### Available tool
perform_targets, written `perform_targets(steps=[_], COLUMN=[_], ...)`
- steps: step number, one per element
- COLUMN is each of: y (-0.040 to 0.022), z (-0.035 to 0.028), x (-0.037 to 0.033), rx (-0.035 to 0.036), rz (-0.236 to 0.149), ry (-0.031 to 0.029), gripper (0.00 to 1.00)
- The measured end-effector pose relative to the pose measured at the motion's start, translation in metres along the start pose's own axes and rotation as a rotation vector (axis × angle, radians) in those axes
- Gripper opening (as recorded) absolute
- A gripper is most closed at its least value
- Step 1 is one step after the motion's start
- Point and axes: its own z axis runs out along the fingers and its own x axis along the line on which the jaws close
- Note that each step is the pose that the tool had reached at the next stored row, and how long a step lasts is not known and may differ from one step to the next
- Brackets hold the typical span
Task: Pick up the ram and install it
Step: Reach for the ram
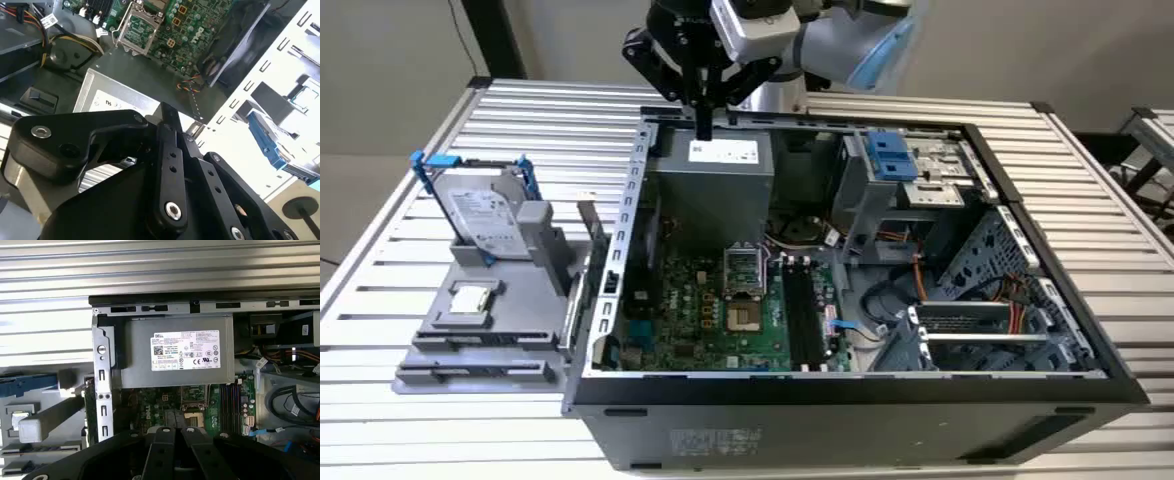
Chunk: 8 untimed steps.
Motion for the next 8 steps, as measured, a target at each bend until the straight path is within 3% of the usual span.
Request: perform_targets(steps=[8], y=[0.0000], z=[0.0000], x=[0.0000], rx=[-0.0001], rz=[0.000], ry=[-0.0001], gripper=[0.00])
